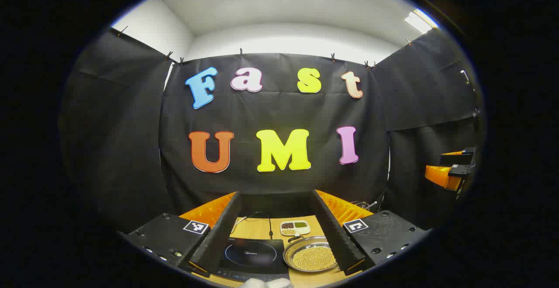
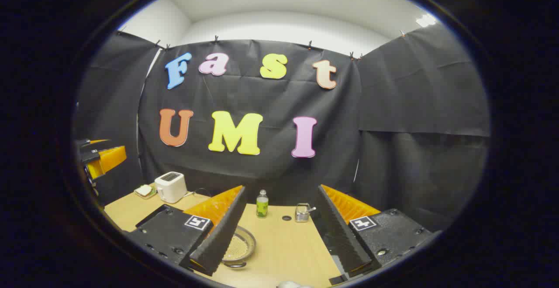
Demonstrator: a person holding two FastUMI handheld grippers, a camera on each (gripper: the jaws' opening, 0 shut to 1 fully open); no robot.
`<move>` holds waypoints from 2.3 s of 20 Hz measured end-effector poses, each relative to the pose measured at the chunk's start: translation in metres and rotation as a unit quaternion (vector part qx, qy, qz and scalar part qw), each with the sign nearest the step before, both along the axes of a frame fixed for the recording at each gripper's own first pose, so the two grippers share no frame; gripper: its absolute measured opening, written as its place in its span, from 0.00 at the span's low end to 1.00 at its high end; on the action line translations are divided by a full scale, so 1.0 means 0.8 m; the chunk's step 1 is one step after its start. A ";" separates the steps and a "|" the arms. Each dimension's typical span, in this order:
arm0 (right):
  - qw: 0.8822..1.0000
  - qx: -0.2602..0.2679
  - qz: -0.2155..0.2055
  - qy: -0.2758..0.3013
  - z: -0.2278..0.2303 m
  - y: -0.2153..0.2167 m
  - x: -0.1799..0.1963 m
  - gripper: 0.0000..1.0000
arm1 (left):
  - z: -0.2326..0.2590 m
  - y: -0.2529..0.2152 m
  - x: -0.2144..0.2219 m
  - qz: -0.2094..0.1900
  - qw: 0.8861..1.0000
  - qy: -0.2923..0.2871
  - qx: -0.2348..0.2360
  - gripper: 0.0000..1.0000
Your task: First push the handle of the pot to place it horizontally, then grasp the pot with both hands and set it on the induction cooktop.
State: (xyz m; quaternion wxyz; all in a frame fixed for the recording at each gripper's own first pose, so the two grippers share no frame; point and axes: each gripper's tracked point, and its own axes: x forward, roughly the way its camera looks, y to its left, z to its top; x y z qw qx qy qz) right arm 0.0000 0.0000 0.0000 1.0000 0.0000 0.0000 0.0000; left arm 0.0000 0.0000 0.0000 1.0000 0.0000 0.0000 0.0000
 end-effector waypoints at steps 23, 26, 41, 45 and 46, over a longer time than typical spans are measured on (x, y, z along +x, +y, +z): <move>0.999 0.008 0.025 0.022 -0.003 0.043 0.000 0.19 | -0.015 0.036 -0.013 0.019 1.000 0.013 0.001 0.96; 0.997 0.018 0.060 0.048 -0.027 0.069 0.004 0.00 | -0.017 0.037 -0.016 0.020 1.000 0.015 0.000 0.96; 0.956 0.007 0.178 0.235 -0.245 0.192 0.037 0.04 | -0.044 0.060 -0.037 0.051 0.998 0.032 0.007 0.96; 0.934 -0.008 0.189 0.302 -0.332 0.208 0.038 0.04 | -0.049 0.071 -0.044 0.064 0.997 0.035 0.007 0.96; 0.929 -0.010 0.191 0.318 -0.353 0.211 0.034 0.04 | -0.051 0.073 -0.046 0.066 0.997 0.036 0.008 0.96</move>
